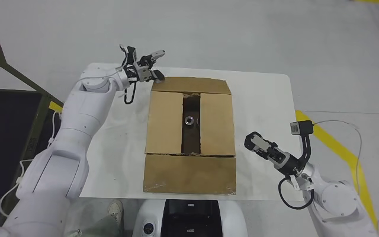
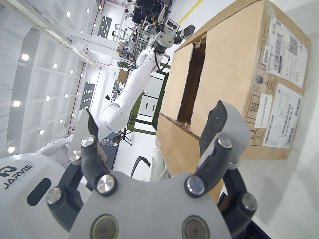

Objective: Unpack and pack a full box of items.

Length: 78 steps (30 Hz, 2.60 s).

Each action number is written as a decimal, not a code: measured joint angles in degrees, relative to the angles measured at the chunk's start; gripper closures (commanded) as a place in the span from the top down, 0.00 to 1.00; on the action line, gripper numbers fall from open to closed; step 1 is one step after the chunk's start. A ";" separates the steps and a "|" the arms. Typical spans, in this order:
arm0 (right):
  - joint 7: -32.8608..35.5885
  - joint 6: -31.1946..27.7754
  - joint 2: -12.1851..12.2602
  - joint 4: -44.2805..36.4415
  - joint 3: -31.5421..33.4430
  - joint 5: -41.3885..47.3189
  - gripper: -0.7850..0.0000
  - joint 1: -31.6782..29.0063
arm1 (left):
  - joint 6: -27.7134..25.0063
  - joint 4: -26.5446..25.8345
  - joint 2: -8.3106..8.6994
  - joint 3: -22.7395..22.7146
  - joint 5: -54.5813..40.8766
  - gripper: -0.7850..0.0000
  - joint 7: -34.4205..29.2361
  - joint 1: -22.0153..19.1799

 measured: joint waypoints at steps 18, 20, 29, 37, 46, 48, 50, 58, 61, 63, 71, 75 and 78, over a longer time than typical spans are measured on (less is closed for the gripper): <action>0.00 0.00 0.00 0.00 0.00 0.00 1.00 0.00 | 0.25 2.25 -0.11 -0.99 2.69 1.00 1.90 -0.05; 0.00 0.00 0.00 0.00 0.00 0.00 1.00 0.00 | -0.03 2.29 -0.07 -1.85 1.86 1.00 3.19 -0.29; 0.00 0.00 0.00 0.00 0.00 0.00 1.00 0.00 | -3.11 0.81 1.91 -7.44 0.75 1.00 2.57 -0.83; 0.00 0.00 0.00 0.00 0.00 0.00 1.00 0.00 | -8.46 -7.36 5.64 -14.47 4.90 1.00 -1.01 3.30; 0.00 0.00 0.00 0.00 0.00 0.00 1.00 0.00 | -7.89 -21.27 10.67 -25.96 12.38 1.00 -4.42 13.79; 0.00 0.00 0.00 0.00 0.00 0.00 1.00 0.00 | -7.88 -24.06 11.52 -28.28 13.71 1.00 -5.60 16.17; 0.00 0.00 0.00 0.00 0.00 0.00 1.00 0.00 | -8.04 -26.93 12.40 -30.80 15.55 1.00 -6.52 18.89; 0.00 0.00 0.00 0.00 0.00 0.00 1.00 0.00 | -7.46 -33.05 14.36 -38.24 14.90 1.00 -9.29 26.01; 0.00 0.00 0.00 0.00 0.00 0.00 1.00 0.00 | -7.96 -34.06 14.89 -40.04 15.08 1.00 -10.17 27.16; 0.00 0.00 0.00 0.00 0.00 0.00 1.00 0.00 | -8.33 -34.38 15.14 -40.71 15.20 1.00 -10.53 27.57; 0.00 0.00 0.00 0.00 0.00 0.00 1.00 0.00 | -8.13 -34.33 15.36 -41.18 14.46 1.00 -10.59 27.75; 0.00 0.00 0.00 0.00 0.00 0.00 1.00 0.00 | -8.14 -34.33 15.35 -41.18 14.47 1.00 -10.59 27.75; 0.00 0.00 0.00 0.00 0.00 0.00 1.00 0.00 | -8.14 -34.33 15.35 -41.18 14.47 1.00 -10.59 27.75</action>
